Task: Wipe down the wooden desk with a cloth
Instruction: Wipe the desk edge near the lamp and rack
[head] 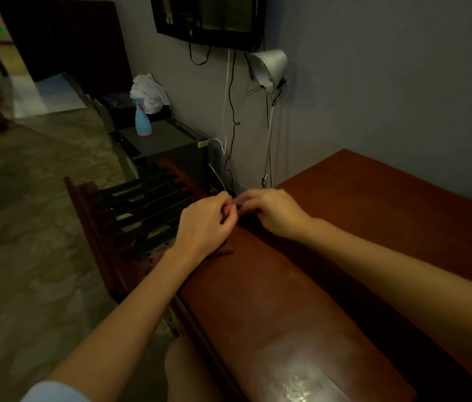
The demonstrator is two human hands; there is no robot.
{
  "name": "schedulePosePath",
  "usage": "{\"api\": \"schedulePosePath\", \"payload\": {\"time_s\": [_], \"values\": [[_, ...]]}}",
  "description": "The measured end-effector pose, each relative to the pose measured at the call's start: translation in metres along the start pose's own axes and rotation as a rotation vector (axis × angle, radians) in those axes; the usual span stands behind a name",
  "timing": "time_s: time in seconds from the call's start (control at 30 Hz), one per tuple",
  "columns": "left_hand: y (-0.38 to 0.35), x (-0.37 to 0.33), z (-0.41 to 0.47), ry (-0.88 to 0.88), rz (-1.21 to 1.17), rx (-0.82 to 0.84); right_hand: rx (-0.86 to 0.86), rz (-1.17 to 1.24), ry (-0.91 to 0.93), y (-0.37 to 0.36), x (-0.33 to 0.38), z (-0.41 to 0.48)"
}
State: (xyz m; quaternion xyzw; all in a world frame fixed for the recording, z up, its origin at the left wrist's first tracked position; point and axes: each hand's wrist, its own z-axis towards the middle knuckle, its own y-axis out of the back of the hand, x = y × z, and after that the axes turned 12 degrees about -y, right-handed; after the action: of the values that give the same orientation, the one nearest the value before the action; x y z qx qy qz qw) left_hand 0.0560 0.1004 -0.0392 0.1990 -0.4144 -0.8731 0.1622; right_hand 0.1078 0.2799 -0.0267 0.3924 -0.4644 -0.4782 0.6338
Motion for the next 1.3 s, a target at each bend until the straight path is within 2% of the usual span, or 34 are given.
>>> {"api": "schedulePosePath", "payload": {"time_s": [0.07, 0.17, 0.27, 0.37, 0.43, 0.53, 0.63, 0.73, 0.83, 0.9, 1.0, 1.07, 1.13, 1.2, 1.3], "values": [[0.012, -0.001, 0.001, -0.002, 0.003, -0.070, 0.072, 0.050, 0.070, 0.010, -0.001, -0.017], [0.037, -0.001, -0.002, -0.032, 0.025, -0.161, 0.064, -0.013, -0.053, 0.028, -0.035, -0.015], [0.048, 0.003, -0.016, -0.025, 0.060, -0.040, -0.038, -0.064, -0.185, 0.019, -0.033, 0.010], [0.040, 0.015, -0.036, 0.061, 0.111, 0.147, -0.008, -0.021, -0.068, 0.001, 0.008, 0.005], [0.036, 0.019, -0.049, 0.109, 0.086, 0.202, 0.049, 0.017, 0.029, 0.005, 0.010, -0.015], [0.032, 0.018, -0.061, 0.131, 0.041, 0.185, 0.092, -0.033, -0.023, 0.025, -0.020, -0.018], [0.032, 0.013, -0.062, 0.138, 0.026, 0.151, -0.004, -0.100, -0.149, 0.021, -0.023, -0.001], [0.032, 0.014, -0.062, 0.154, 0.026, 0.145, -0.016, -0.038, -0.058, 0.004, 0.015, -0.013], [0.031, 0.014, -0.065, 0.161, 0.018, 0.126, 0.080, 0.003, 0.044, 0.016, 0.017, -0.044], [0.031, 0.012, -0.065, 0.171, 0.013, 0.127, 0.094, -0.046, -0.024, 0.028, -0.005, -0.041], [0.034, 0.010, -0.062, 0.164, 0.044, 0.174, -0.034, -0.082, -0.179, 0.022, -0.018, -0.012], [0.035, 0.009, -0.061, 0.178, 0.058, 0.214, -0.041, -0.065, -0.142, 0.009, 0.008, -0.003], [0.036, 0.007, -0.063, 0.191, 0.061, 0.242, -0.008, -0.045, -0.028, 0.001, 0.030, -0.013], [0.038, 0.007, -0.064, 0.193, 0.042, 0.217, 0.028, -0.021, 0.034, 0.008, 0.031, -0.028], [0.045, 0.010, -0.066, 0.164, 0.027, 0.149, 0.036, -0.053, -0.093, 0.022, 0.000, -0.025]]}}
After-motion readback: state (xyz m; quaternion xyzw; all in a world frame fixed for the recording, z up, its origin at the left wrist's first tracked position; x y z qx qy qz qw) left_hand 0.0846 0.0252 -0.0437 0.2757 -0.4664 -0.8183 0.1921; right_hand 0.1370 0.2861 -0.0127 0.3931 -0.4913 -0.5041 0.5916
